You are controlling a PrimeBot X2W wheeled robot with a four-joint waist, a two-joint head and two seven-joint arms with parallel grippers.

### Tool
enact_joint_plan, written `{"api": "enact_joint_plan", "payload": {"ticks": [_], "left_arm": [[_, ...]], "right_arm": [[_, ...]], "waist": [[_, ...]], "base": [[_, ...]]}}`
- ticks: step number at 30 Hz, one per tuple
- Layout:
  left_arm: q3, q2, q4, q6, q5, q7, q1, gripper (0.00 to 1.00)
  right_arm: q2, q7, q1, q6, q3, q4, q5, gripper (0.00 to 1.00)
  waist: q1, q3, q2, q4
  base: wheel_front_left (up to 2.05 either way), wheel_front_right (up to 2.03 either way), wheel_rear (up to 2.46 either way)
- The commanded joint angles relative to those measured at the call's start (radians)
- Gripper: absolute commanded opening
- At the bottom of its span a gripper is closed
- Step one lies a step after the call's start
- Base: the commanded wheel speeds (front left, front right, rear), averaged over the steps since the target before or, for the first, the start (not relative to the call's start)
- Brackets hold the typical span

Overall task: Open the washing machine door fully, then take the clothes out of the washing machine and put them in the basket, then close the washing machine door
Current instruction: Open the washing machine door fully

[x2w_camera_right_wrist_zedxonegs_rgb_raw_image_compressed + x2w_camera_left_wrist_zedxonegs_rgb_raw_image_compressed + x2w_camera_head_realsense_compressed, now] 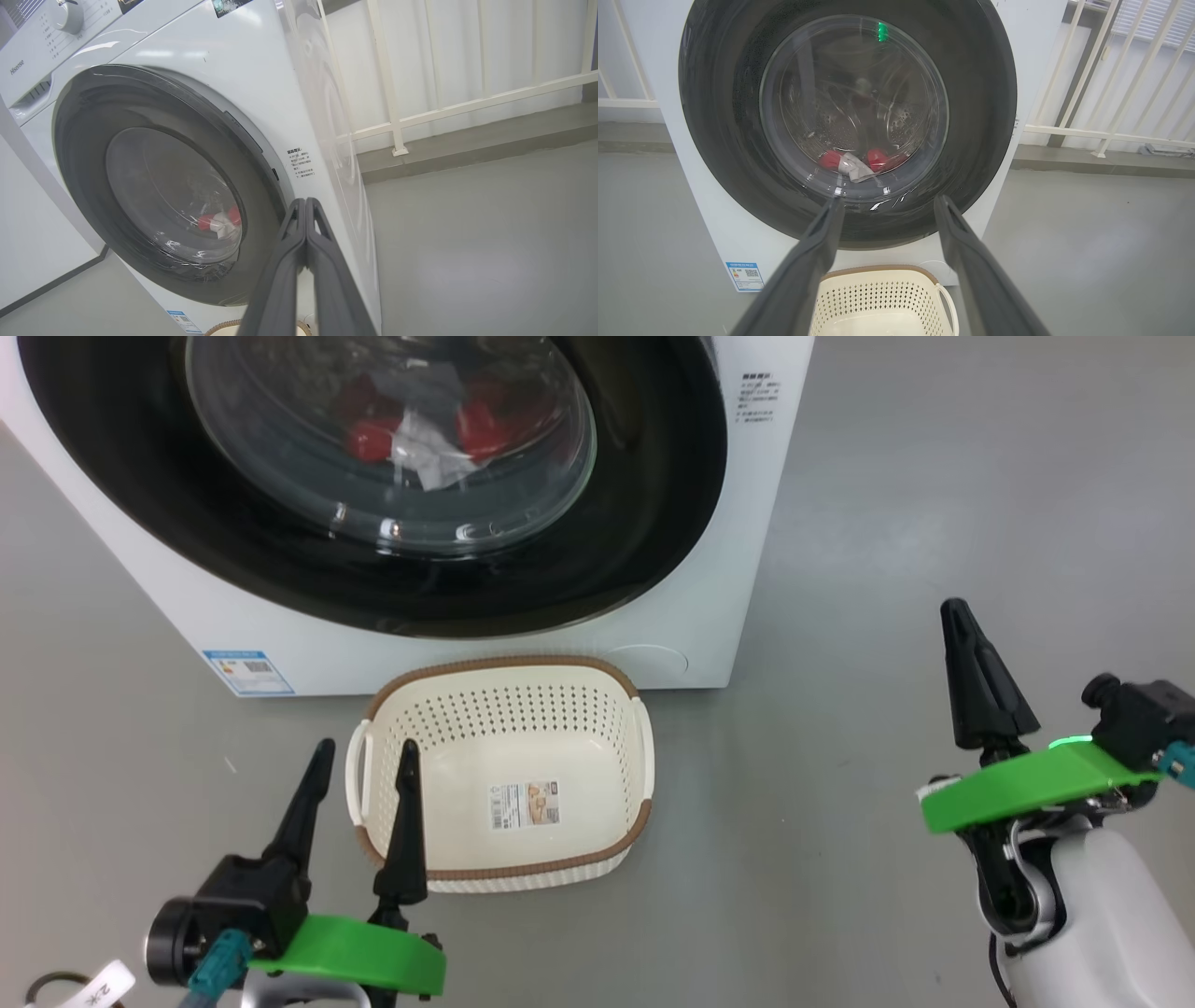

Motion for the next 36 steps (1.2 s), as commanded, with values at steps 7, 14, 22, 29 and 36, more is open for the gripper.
{"api": "enact_joint_plan", "payload": {"ticks": [7,14,22,29,36], "left_arm": [[0.024,0.013,-0.061,-0.003,-0.001,0.001,-0.069,1.0],[0.01,0.013,-0.092,-0.007,0.007,0.005,-0.102,1.0],[0.006,0.007,-0.092,-0.014,0.001,-0.006,-0.137,1.0],[-0.003,0.002,-0.078,-0.02,0.0,-0.014,-0.159,1.0],[-0.012,-0.002,-0.059,-0.027,-0.004,-0.026,-0.17,1.0]], "right_arm": [[0.001,-0.015,-0.145,0.0,0.056,0.059,0.189,0.0],[0.001,0.015,-0.281,0.0,0.063,0.11,0.364,0.0],[0.001,0.101,-0.439,0.0,0.057,0.174,0.538,0.0],[0.001,0.193,-0.549,0.0,0.045,0.251,0.666,0.0],[0.001,0.291,-0.654,0.0,0.012,0.321,0.735,0.0]], "waist": [[0.0,0.062,0.0,0.012],[0.0,0.133,0.0,0.028],[0.0,0.204,0.0,0.047],[0.0,0.241,0.0,0.069],[0.0,0.273,0.0,0.09]], "base": [[0.0,0.0,0.0],[0.0,0.0,0.0],[0.0,0.0,0.0],[0.0,0.0,0.0],[0.0,0.0,0.0]]}}
